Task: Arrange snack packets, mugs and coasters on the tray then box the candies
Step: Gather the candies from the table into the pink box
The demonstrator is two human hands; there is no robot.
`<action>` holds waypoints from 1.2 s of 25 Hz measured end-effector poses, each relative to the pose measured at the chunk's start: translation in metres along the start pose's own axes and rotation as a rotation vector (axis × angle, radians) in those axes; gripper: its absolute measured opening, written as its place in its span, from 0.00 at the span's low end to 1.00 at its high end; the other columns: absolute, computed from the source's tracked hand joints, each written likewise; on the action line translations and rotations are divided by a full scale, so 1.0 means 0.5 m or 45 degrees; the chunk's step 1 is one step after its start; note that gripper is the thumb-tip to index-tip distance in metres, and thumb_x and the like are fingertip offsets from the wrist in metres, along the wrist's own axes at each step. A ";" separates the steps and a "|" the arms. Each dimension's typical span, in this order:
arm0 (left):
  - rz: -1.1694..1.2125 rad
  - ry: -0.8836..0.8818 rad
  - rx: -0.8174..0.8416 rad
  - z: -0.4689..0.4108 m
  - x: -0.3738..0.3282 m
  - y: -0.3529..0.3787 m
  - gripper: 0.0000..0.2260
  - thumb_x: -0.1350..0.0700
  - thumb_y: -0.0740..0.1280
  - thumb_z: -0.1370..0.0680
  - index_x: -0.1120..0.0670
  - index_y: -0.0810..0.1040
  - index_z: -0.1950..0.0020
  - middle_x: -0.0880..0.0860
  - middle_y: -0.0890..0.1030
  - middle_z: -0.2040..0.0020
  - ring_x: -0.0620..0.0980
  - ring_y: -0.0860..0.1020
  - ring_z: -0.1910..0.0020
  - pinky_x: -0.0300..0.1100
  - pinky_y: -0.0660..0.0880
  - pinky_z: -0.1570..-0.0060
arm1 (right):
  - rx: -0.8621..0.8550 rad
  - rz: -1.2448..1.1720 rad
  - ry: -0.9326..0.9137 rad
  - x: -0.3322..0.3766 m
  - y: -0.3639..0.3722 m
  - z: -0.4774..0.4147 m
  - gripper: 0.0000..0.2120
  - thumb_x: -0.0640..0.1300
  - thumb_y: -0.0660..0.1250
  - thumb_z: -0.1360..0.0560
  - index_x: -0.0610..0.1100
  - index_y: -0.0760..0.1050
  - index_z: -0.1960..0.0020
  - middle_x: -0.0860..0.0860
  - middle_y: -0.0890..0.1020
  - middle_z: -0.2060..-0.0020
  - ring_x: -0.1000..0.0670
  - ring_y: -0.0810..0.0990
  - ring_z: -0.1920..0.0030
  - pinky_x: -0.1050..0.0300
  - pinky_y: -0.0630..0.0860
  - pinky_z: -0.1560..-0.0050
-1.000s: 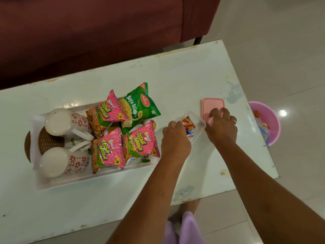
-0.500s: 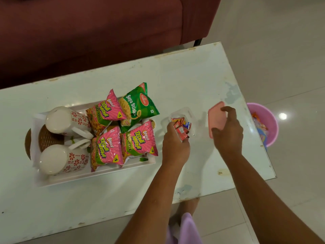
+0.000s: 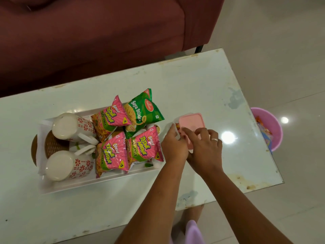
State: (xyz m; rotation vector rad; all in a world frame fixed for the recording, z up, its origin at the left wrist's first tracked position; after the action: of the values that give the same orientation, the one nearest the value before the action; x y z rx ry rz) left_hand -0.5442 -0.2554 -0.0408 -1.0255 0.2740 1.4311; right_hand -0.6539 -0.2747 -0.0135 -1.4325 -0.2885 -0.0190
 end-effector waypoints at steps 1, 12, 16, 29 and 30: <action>-0.010 0.011 -0.034 -0.002 -0.004 -0.006 0.20 0.57 0.63 0.22 0.52 0.67 0.29 0.54 0.76 0.34 0.54 0.74 0.36 0.49 0.73 0.37 | -0.010 -0.092 -0.012 -0.002 0.000 -0.004 0.24 0.54 0.70 0.32 0.52 0.73 0.37 0.43 0.77 0.42 0.37 0.72 0.40 0.42 0.78 0.48; 0.011 0.048 -0.070 -0.030 -0.009 -0.021 0.21 0.66 0.61 0.27 0.52 0.76 0.36 0.54 0.82 0.43 0.53 0.79 0.44 0.50 0.77 0.44 | 0.336 -0.403 0.027 -0.026 0.092 -0.037 0.47 0.71 0.52 0.32 0.49 0.36 0.24 0.49 0.42 0.23 0.43 0.52 0.23 0.43 0.60 0.29; -0.042 0.065 -0.085 -0.037 -0.011 -0.025 0.21 0.67 0.62 0.28 0.52 0.77 0.38 0.53 0.82 0.44 0.54 0.79 0.44 0.47 0.76 0.44 | 0.353 -0.401 0.041 -0.013 0.100 -0.032 0.47 0.68 0.56 0.29 0.48 0.33 0.24 0.47 0.41 0.23 0.42 0.56 0.24 0.45 0.63 0.30; -0.579 0.087 -0.043 -0.054 -0.032 -0.025 0.22 0.59 0.64 0.23 0.50 0.68 0.29 0.54 0.77 0.36 0.56 0.75 0.38 0.46 0.72 0.42 | 0.525 -0.033 0.131 -0.012 0.097 -0.048 0.46 0.69 0.54 0.28 0.48 0.32 0.25 0.41 0.54 0.26 0.38 0.61 0.29 0.41 0.72 0.38; -0.602 0.087 -0.046 -0.054 -0.036 -0.025 0.22 0.59 0.64 0.23 0.50 0.68 0.30 0.54 0.77 0.36 0.56 0.75 0.38 0.46 0.72 0.42 | 0.563 -0.059 0.143 -0.012 0.097 -0.049 0.47 0.68 0.56 0.28 0.48 0.31 0.25 0.42 0.53 0.26 0.37 0.60 0.29 0.41 0.71 0.37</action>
State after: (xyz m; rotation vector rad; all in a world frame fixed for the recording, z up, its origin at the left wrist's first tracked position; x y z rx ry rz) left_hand -0.5253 -0.2843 -0.0381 -1.0842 0.0473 0.9772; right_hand -0.6461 -0.2924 -0.0647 -0.9815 -0.2166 -0.0689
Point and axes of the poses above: each hand's wrist, its own z-axis away from the middle knuckle, its own y-axis out of the palm, x = y × z, the point moved 10 cm from there along -z, towards the middle knuckle
